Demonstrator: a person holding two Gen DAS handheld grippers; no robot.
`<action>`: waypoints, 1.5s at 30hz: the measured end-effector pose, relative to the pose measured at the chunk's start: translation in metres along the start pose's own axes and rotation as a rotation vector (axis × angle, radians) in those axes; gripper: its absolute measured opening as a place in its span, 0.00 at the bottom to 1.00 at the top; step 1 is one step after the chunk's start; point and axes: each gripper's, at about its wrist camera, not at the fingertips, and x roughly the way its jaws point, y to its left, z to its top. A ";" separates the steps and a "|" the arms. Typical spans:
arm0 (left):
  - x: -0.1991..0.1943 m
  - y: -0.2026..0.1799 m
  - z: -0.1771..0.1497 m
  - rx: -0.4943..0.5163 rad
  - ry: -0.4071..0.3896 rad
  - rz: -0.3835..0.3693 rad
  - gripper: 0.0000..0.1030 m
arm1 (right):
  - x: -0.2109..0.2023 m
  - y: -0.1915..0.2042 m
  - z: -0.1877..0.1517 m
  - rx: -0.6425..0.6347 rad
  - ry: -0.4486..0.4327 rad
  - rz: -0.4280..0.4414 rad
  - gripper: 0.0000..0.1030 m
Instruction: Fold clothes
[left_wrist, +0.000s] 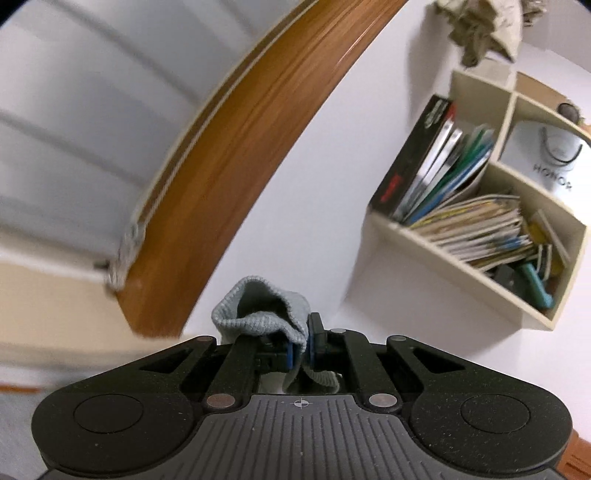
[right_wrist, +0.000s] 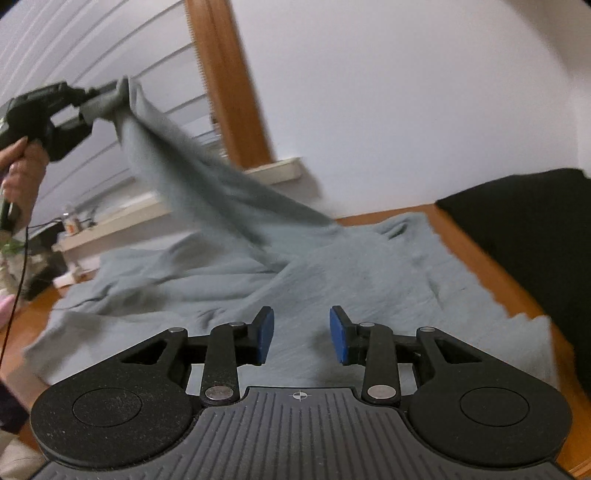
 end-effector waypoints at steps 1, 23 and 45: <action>-0.007 -0.002 0.004 0.009 -0.005 0.006 0.07 | 0.002 0.004 0.000 -0.007 0.008 0.022 0.34; -0.029 0.011 0.017 0.073 0.023 0.036 0.07 | 0.095 -0.017 0.064 -0.221 0.113 -0.070 0.52; -0.033 0.023 0.025 0.102 -0.001 0.022 0.08 | 0.146 -0.032 0.079 -0.166 0.233 0.039 0.08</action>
